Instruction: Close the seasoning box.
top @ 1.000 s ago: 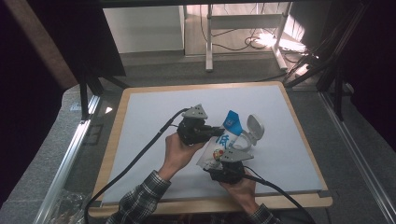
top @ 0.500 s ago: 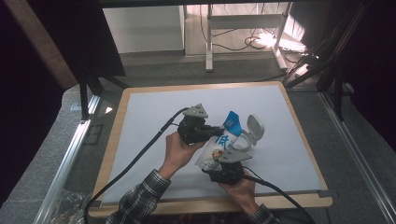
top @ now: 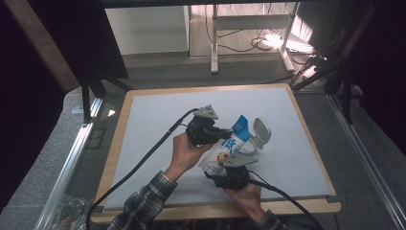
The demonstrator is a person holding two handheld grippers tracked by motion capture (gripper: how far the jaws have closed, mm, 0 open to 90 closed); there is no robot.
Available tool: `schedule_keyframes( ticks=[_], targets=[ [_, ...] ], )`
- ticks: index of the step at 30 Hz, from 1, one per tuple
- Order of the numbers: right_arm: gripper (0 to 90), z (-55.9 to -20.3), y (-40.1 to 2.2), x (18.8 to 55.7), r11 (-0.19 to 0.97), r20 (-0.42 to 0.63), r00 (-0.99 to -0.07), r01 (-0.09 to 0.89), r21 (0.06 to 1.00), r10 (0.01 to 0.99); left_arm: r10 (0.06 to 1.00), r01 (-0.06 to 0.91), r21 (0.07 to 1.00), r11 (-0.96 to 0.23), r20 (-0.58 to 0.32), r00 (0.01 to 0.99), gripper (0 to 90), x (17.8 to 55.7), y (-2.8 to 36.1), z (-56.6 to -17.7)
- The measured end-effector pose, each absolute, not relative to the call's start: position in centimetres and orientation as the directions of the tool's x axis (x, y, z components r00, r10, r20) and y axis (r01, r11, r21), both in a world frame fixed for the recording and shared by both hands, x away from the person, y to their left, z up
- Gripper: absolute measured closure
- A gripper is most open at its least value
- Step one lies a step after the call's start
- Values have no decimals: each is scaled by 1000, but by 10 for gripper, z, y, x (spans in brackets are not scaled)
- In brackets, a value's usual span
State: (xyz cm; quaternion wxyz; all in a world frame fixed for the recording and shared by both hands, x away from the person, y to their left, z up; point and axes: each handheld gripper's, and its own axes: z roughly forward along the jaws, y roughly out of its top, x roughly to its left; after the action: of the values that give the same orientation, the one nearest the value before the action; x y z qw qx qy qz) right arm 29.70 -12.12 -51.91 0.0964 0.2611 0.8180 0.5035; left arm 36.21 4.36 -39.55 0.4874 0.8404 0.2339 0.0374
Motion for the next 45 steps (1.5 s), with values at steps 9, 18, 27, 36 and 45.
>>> schedule_keyframes(
  ticks=[9,18,27,36,45],
  targets=[
    [529,-516,-121,298,334,128,-852,332,882,508,422,346,829,-441,-149,894,900,362,35,-390],
    [530,-516,-121,300,332,153,-856,348,877,494,428,361,821,-442,-160,889,900,367,33,-392],
    [530,-514,-121,301,320,179,-858,362,875,481,432,362,815,-453,-155,888,900,369,30,-391],
    [530,-510,-123,303,309,194,-861,367,877,470,429,371,811,-453,-167,888,900,374,24,-389],
    [531,-509,-122,302,314,196,-863,368,875,466,428,384,809,-446,-184,885,900,377,24,-390]
  ],
)
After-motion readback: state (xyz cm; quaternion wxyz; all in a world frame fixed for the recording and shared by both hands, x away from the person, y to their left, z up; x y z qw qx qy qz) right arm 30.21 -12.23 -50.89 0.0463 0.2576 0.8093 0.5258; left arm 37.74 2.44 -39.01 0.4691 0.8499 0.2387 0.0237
